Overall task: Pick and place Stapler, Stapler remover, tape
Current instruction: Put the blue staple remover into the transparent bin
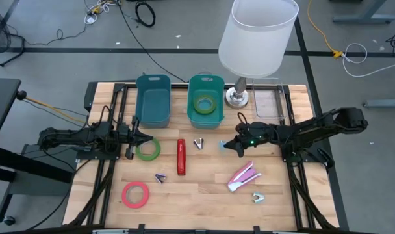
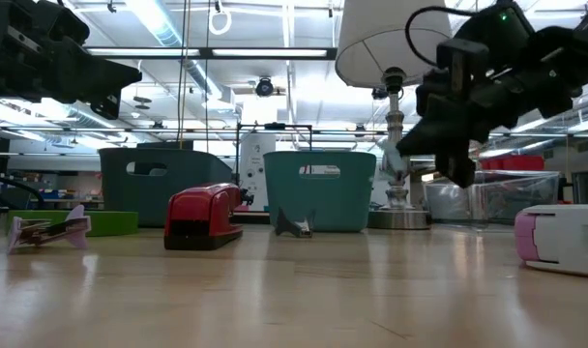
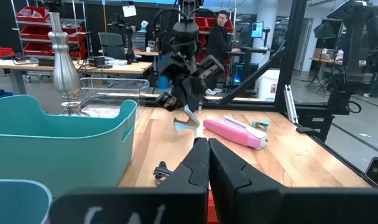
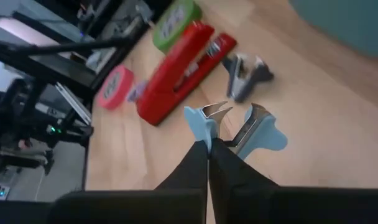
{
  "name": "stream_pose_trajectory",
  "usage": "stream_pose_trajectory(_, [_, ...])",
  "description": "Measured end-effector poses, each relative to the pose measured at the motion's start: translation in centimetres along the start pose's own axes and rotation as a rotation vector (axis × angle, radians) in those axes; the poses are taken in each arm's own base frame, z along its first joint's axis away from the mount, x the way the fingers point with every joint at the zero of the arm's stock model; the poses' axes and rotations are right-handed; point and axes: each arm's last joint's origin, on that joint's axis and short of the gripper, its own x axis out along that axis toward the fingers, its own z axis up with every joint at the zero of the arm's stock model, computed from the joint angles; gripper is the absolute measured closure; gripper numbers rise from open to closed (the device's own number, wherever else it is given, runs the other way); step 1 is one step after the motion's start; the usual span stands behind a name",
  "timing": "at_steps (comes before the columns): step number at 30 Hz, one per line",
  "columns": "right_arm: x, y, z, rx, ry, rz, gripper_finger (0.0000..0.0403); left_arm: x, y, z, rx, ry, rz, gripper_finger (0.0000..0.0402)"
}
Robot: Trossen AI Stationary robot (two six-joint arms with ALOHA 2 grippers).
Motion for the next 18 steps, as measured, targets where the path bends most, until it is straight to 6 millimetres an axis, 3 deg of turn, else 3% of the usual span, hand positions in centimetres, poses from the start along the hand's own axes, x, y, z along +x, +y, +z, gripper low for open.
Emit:
stream_pose_trajectory(8, [-1.4, 2.7, 2.8, -0.076, -0.068, -0.018, 0.0403, 0.0, 0.0, 0.0, 0.000, 0.000, 0.000, 0.0399])
stream_pose_trajectory(18, [-4.7, 5.3, 6.9, -0.159, -0.066, -0.162, 0.0403, 0.0, 0.0, 0.0, 0.000, -0.001, 0.000, 0.0399])
